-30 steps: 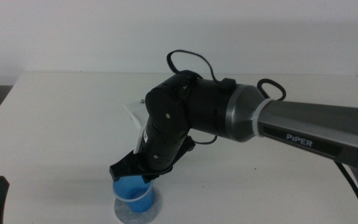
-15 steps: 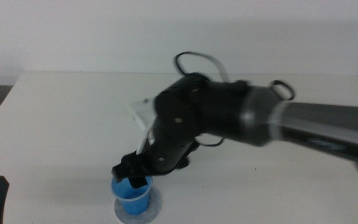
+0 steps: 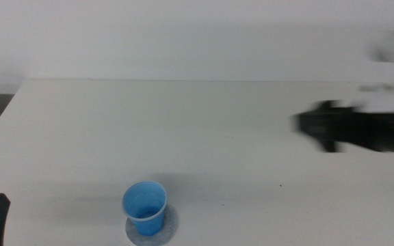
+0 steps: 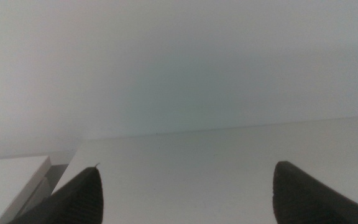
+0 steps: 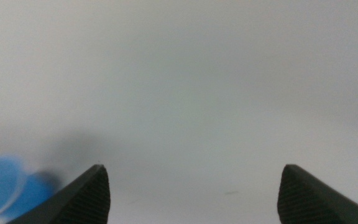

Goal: Place an empty cup on a cup mat.

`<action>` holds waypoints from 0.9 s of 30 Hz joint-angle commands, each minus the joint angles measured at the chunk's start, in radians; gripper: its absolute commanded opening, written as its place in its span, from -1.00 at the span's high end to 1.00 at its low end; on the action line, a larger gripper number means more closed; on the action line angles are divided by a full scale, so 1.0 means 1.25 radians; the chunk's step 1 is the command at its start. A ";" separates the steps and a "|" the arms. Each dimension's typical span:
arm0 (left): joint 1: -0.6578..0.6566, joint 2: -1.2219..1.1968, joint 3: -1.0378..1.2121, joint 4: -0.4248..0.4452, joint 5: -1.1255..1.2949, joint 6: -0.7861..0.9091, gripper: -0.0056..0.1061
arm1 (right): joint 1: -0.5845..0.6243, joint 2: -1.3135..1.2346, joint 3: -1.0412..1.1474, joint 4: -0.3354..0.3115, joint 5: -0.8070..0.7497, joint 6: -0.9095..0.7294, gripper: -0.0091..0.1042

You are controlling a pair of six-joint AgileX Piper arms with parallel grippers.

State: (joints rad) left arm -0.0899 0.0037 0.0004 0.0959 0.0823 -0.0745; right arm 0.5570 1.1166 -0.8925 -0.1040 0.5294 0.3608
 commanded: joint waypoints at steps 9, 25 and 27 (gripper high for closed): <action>0.000 -0.003 0.000 -0.005 -0.009 -0.002 -0.78 | -0.305 -0.371 0.377 0.067 -0.260 -0.271 -0.79; 0.000 -0.003 0.000 -0.005 -0.009 -0.002 -0.78 | -0.442 -0.720 0.662 0.060 -0.343 -0.281 -0.80; 0.000 -0.003 0.000 -0.005 -0.009 -0.002 -0.78 | -0.442 -0.759 0.695 0.060 -0.341 -0.281 -0.80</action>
State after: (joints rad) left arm -0.0899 0.0037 0.0004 0.0959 0.0823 -0.0745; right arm 0.0106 0.1947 -0.0476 -0.0160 0.1116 0.0138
